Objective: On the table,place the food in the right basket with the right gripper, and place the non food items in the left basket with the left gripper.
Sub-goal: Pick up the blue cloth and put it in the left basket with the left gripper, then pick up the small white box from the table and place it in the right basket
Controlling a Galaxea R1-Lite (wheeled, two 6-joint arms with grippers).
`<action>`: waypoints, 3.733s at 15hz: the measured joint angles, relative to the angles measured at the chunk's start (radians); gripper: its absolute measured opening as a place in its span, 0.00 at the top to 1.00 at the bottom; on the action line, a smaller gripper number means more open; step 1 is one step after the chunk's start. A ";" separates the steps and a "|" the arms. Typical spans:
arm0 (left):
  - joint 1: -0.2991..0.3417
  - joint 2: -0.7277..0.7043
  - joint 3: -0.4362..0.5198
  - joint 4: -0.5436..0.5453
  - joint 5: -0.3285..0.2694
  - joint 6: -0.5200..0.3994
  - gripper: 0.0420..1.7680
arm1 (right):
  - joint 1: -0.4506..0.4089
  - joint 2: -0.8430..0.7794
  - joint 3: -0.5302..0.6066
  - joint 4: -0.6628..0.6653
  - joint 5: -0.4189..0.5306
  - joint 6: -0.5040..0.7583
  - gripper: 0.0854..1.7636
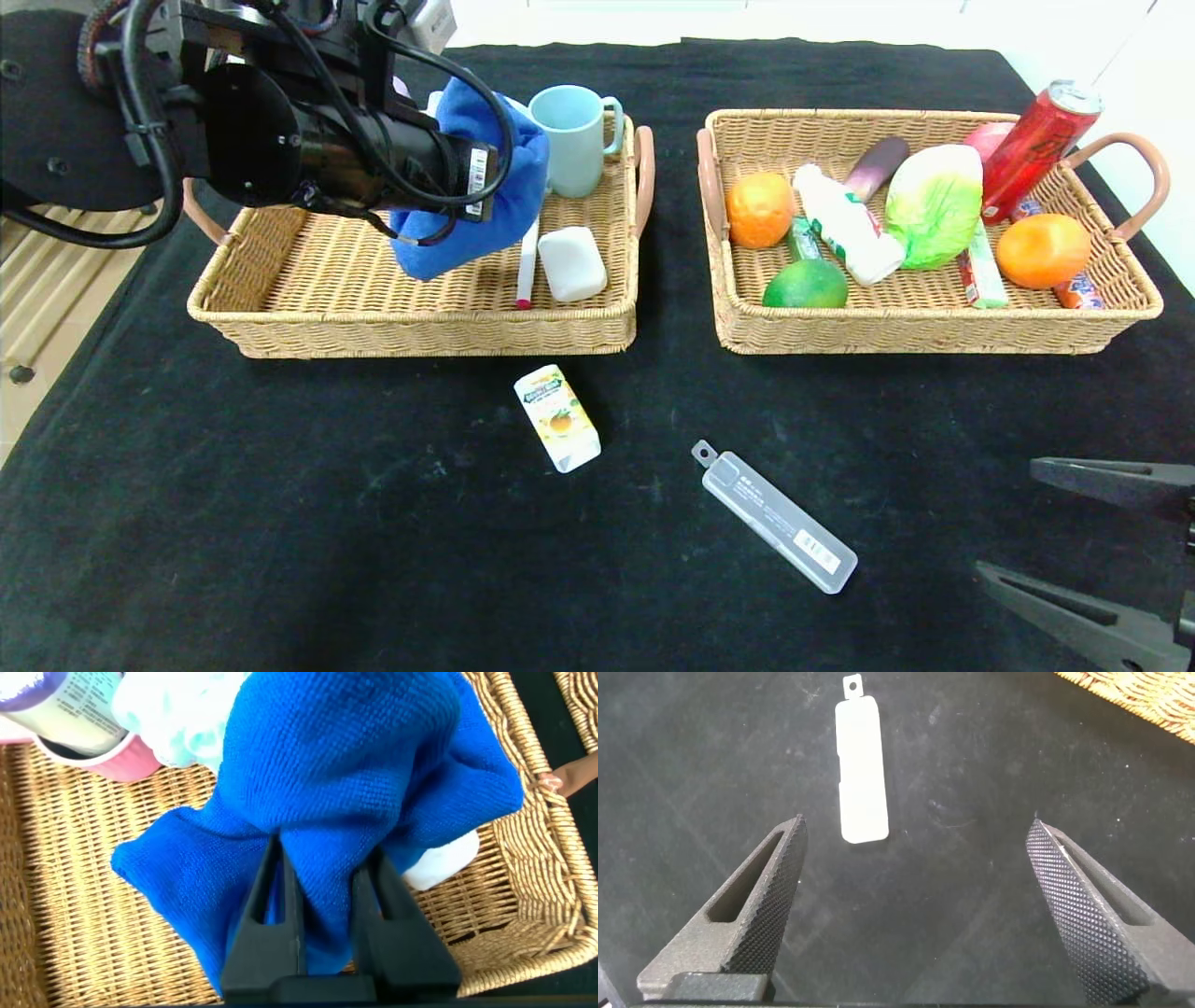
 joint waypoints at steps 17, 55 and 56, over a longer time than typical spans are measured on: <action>-0.096 -0.120 0.141 0.167 0.075 -0.193 0.11 | -0.003 -0.004 -0.006 0.000 -0.003 0.002 0.03; -0.277 0.093 0.095 0.516 0.093 -0.766 0.21 | 0.003 0.018 0.003 0.000 -0.004 0.000 0.03; -0.276 0.096 0.096 0.516 0.093 -0.766 0.30 | 0.003 0.017 0.003 0.000 -0.004 0.000 0.03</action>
